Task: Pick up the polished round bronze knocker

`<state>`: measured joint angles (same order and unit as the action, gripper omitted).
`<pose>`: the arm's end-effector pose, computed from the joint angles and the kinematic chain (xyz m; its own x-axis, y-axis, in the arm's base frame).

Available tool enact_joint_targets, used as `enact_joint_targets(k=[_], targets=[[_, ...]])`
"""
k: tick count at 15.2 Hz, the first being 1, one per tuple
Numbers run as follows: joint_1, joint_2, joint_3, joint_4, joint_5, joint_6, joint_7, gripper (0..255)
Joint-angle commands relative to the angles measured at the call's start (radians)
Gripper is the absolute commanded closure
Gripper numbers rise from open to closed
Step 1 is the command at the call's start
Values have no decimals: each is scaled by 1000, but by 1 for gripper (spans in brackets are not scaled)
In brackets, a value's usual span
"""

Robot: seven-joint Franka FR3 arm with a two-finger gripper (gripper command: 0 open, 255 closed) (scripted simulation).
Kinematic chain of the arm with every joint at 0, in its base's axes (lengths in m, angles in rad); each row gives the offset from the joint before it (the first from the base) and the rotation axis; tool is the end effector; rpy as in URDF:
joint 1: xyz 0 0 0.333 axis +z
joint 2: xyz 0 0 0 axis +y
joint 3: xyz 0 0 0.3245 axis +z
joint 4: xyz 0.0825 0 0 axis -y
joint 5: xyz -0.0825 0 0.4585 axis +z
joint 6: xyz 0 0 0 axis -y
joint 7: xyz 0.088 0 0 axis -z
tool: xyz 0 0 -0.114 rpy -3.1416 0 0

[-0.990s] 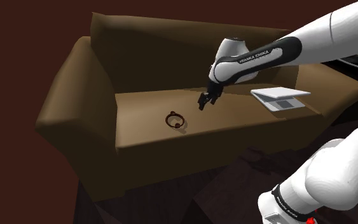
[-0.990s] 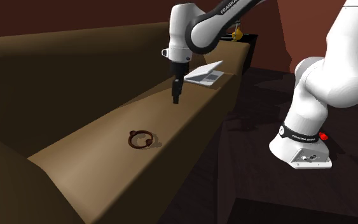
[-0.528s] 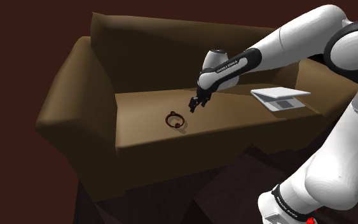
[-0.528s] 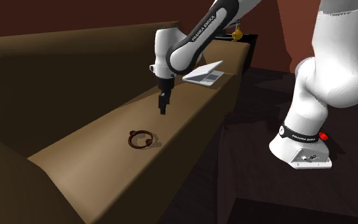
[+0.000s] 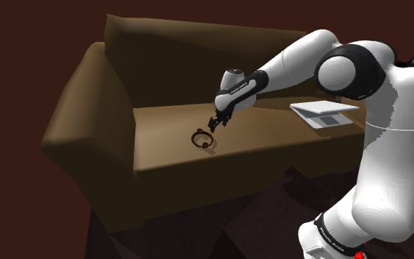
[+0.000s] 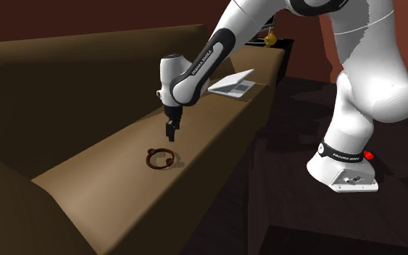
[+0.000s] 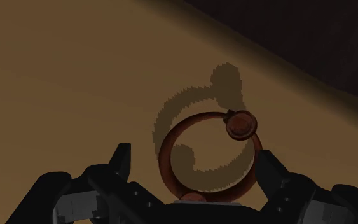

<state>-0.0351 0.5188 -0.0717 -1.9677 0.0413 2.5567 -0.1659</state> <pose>0.6694 -0.0722 0.1539 0.9969 0.0368 0.0693 0.0354 -0.9991 0.0221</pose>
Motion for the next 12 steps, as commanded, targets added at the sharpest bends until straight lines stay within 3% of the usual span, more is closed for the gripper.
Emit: enact_joint_targets(k=[1,7,12], targets=[[-6,81,-1,70,-1,12,-6,0],[-16,307,-3,319,-7,-6,-7,0],[-19,364,0,344,-5,27,-7,0]])
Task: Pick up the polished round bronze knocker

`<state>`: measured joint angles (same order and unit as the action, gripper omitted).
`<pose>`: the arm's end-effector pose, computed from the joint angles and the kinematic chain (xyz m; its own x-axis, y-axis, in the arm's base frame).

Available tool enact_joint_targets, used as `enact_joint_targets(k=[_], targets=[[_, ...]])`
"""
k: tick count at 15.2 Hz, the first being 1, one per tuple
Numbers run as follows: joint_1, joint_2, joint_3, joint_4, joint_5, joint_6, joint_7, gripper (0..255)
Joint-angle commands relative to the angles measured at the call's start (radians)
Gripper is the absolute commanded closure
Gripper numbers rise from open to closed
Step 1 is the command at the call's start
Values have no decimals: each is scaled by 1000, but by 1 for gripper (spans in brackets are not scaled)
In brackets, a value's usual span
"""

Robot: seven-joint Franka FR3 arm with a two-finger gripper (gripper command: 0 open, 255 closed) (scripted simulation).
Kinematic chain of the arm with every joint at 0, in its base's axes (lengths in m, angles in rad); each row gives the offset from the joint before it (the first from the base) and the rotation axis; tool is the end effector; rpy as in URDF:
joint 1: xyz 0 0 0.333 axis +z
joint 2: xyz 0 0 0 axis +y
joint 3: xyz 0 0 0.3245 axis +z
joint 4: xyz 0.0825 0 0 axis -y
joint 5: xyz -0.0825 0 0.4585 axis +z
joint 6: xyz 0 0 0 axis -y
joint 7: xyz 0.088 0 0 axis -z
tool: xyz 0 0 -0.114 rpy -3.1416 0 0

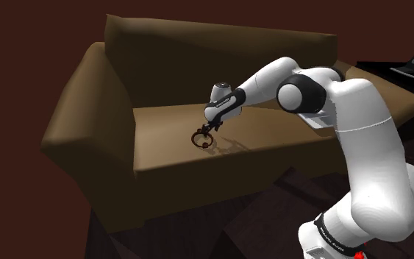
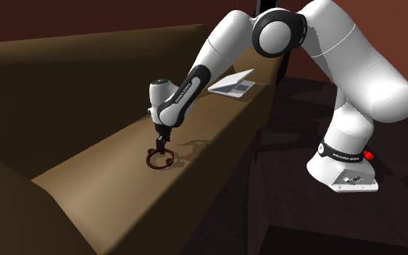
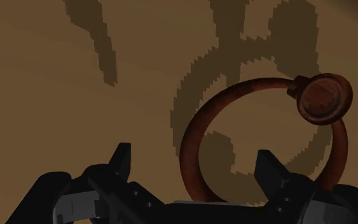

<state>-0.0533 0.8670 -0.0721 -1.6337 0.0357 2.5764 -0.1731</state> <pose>0.7325 -0.0893 0.0563 0.9963 0.0473 0.0712 0.0441 -0.9979 0.0465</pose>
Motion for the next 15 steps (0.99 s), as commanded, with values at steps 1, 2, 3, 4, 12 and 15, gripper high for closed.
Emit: enact_joint_targets(k=[1,2,3,4,12,15], targets=[[-1,28,1,15,1,13,0,0],[-2,40,2,21,1,19,0,0],[-2,47,2,25,2,22,0,0],[-2,47,2,24,2,22,0,0],[-7,35,2,14,2,21,-5,255],[-1,35,2,19,1,17,0,255]])
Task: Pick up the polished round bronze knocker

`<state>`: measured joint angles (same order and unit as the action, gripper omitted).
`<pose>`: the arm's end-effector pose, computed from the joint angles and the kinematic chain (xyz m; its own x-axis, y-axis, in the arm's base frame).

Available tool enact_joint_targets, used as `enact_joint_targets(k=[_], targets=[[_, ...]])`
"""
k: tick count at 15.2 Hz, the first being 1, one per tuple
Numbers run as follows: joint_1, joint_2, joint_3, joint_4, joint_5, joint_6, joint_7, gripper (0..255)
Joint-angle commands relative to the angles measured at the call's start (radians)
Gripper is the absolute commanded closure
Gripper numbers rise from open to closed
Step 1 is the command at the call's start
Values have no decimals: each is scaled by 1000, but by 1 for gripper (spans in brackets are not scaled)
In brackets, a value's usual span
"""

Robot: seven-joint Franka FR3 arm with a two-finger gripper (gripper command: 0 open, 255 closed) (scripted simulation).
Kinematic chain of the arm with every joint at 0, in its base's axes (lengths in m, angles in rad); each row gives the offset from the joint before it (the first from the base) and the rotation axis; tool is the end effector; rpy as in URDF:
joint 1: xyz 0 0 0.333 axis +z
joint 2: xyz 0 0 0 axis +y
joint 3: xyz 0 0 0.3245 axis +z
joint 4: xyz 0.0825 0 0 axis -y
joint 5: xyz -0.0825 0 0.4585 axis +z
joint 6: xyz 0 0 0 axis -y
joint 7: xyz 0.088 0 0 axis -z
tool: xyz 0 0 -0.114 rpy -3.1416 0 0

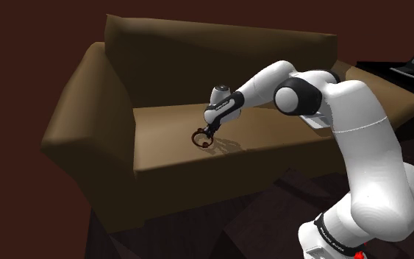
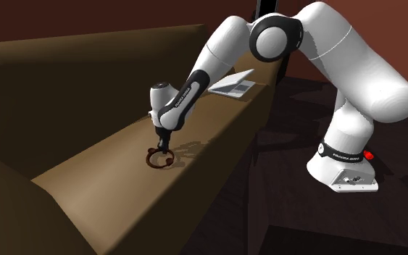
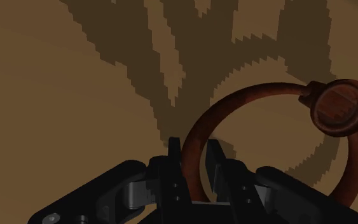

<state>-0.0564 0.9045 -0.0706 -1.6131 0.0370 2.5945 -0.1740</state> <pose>0.7324 -0.0905 0.0393 0.9963 0.0468 0.0723 0.0435 -0.9979 0.0470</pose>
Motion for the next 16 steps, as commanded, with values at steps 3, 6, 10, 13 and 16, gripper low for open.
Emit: enact_joint_targets(k=[3,6,10,13,16], targets=[[3,-38,-2,-19,-1,-20,1,255],[5,-72,-3,-33,-3,-39,1,255],[7,-116,-6,-49,-5,-68,1,255],[8,-147,-8,-58,-6,-90,1,255],[9,-159,-8,-61,-7,-99,1,255]])
